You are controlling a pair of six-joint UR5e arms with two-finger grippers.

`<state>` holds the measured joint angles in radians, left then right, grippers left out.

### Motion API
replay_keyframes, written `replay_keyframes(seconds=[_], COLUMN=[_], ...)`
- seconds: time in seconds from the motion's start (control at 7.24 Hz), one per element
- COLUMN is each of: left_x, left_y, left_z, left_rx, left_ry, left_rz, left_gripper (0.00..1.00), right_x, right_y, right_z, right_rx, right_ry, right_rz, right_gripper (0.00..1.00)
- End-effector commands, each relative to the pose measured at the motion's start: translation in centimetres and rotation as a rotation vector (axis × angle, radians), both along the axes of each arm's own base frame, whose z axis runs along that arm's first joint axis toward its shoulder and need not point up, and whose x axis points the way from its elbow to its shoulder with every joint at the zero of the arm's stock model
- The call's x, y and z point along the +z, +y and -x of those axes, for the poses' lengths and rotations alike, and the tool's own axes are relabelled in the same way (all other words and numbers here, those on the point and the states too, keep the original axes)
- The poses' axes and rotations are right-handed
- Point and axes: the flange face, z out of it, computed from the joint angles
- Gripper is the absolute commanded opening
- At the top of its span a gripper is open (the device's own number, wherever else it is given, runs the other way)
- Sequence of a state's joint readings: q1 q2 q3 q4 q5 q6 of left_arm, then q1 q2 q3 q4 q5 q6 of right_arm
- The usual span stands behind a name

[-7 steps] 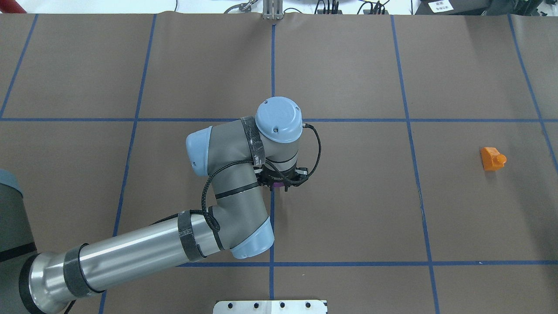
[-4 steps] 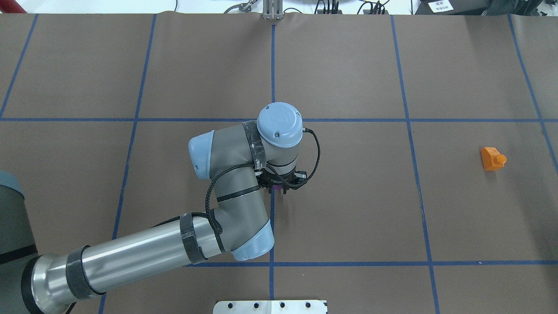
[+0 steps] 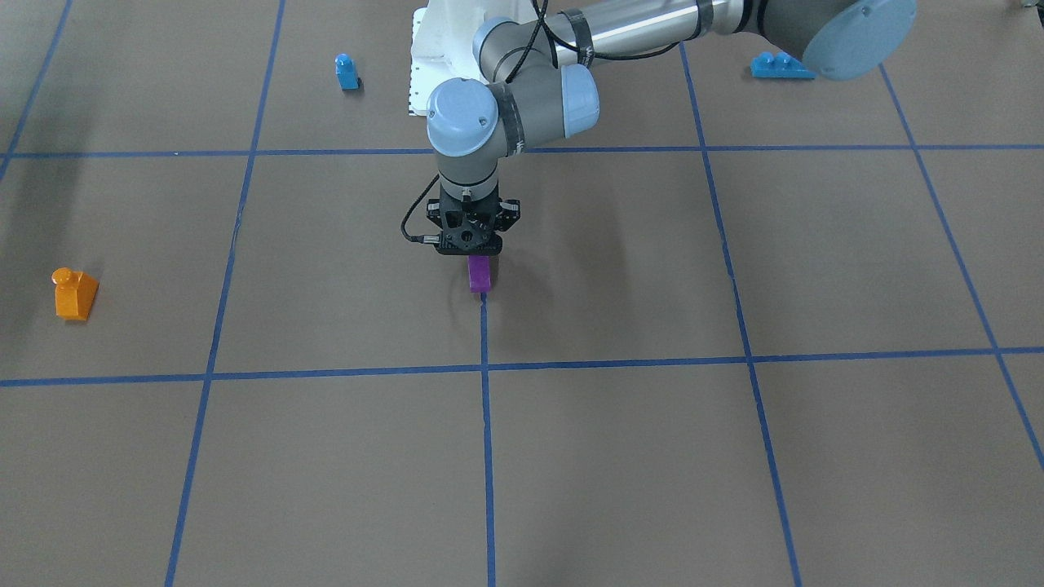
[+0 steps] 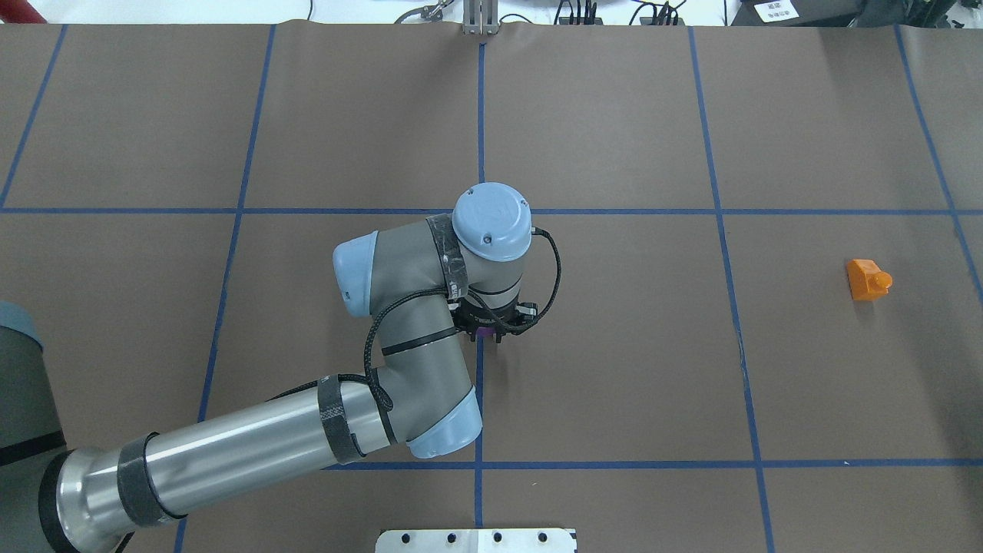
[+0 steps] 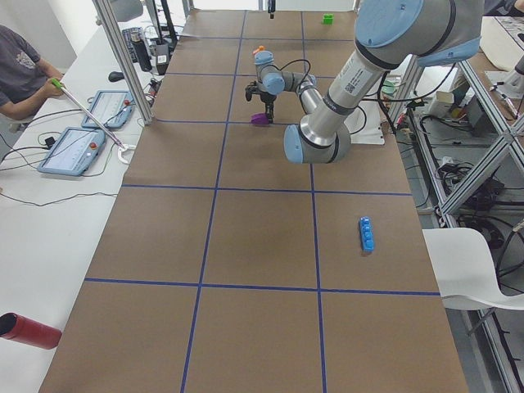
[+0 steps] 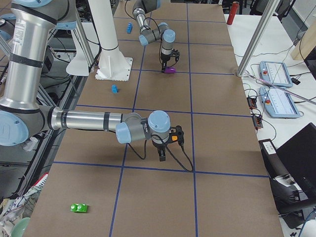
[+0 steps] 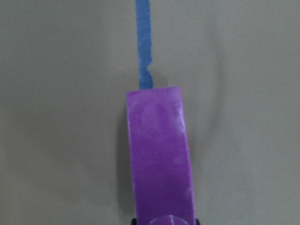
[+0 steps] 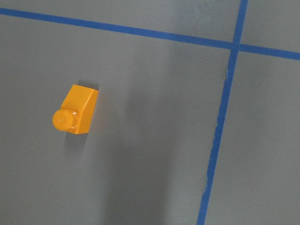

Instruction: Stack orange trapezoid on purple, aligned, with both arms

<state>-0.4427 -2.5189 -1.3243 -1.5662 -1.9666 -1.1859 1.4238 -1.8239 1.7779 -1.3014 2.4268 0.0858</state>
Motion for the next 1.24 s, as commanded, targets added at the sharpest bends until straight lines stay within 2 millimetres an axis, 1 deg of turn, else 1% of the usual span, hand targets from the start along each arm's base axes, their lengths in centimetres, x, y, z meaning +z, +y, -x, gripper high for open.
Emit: replay_keyframes(seconds=[0.0,0.14,0.28,0.41,0.55,0.69,0.83,0.97,1.11], left_x=[0.1,0.1,0.1,-0.2,-0.8,-2.2,-1.7,-1.8,-2.1], left_y=[-0.1,-0.1,-0.2,-0.3,-1.3,-2.3,-2.6,-2.6,-2.5], left_z=[0.0,0.0,0.0,0.1,1.2,3.2,4.5,4.8,4.9], left_rx=[-0.001,-0.001,-0.002,-0.005,-0.02,-0.044,-0.056,-0.061,-0.064], left_ry=[-0.002,-0.002,-0.002,0.012,0.025,0.048,0.044,0.048,0.053], left_rz=[0.001,0.001,0.001,-0.005,-0.005,-0.013,-0.01,-0.011,-0.01], left_gripper=[0.21,0.37,0.59,0.9,0.99,0.99,0.99,0.99,0.99], right_x=[0.0,0.0,-0.2,-0.4,-0.5,-1.4,-2.6,-3.0,-3.9], right_y=[0.0,0.0,-0.1,-0.4,-0.5,-1.4,-2.3,-2.3,-3.9], right_z=[0.4,0.4,1.2,2.4,3.7,5.6,8.7,11.2,14.1], right_rx=[-0.008,-0.009,-0.025,-0.052,-0.06,-0.011,0.034,0.042,0.083], right_ry=[-0.001,-0.001,0.0,0.004,0.008,0.006,0.03,0.056,0.068], right_rz=[-0.002,-0.001,-0.003,-0.011,0.012,0.093,0.162,0.14,0.174], right_gripper=[1.0,1.0,1.0,1.0,1.0,1.0,1.0,1.0,1.0])
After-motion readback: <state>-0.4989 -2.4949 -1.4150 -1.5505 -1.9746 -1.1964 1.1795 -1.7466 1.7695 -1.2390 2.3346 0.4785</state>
